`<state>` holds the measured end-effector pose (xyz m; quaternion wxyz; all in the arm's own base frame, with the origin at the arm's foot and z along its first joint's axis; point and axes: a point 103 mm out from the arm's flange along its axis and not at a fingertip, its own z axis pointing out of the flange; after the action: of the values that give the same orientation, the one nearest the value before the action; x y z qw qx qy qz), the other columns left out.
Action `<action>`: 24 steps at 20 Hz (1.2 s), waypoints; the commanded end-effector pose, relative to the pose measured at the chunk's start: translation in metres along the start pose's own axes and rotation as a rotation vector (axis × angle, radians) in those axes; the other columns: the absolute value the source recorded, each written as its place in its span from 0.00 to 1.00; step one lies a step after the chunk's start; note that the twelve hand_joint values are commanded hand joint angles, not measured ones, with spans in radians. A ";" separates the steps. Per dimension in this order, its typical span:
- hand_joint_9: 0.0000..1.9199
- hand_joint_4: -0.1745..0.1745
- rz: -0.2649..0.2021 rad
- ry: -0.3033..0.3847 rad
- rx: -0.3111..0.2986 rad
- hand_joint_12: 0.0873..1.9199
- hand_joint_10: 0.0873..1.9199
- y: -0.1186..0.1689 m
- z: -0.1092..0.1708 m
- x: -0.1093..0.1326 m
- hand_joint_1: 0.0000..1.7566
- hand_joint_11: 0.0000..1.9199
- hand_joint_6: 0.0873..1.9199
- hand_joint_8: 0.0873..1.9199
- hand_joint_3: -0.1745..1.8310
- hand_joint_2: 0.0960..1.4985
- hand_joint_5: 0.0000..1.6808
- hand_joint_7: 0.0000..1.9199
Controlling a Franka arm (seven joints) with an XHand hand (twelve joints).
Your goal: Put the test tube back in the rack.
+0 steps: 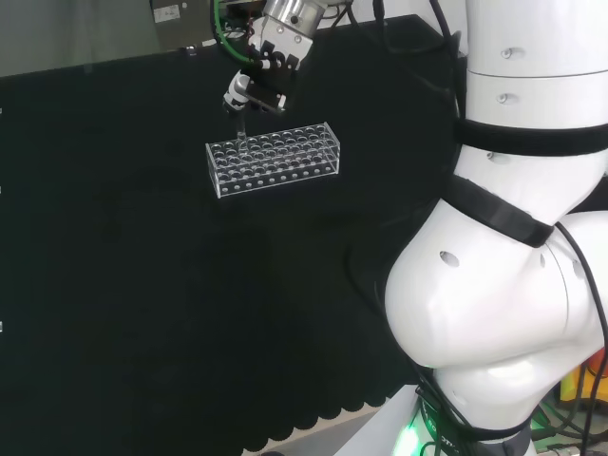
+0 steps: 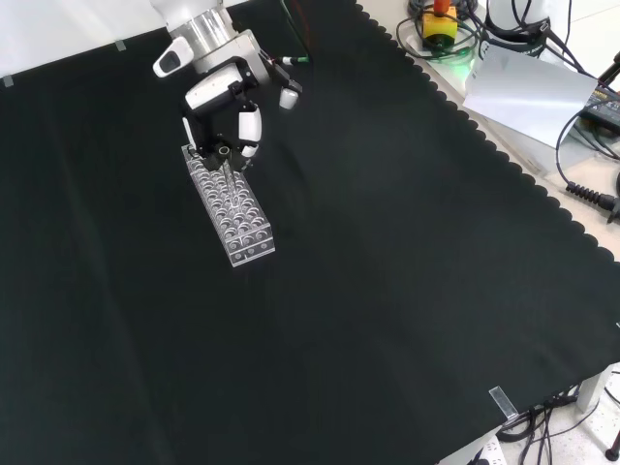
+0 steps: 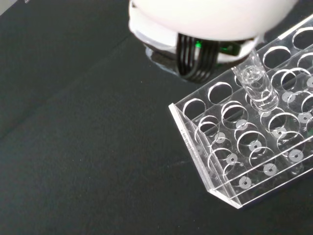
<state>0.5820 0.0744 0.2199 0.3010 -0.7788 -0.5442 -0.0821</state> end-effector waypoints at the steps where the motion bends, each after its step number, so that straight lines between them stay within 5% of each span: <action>1: 0.70 0.00 0.008 0.002 -0.002 0.46 0.21 0.001 -0.003 -0.005 0.81 0.62 0.08 0.36 0.34 0.44 0.79 0.71; 24: 0.70 0.00 0.025 -0.036 0.045 0.46 0.21 0.019 0.031 -0.010 0.81 0.62 0.08 0.36 0.34 0.44 0.79 0.71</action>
<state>0.5907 0.0765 0.1916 0.3077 -0.7799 -0.5419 -0.0579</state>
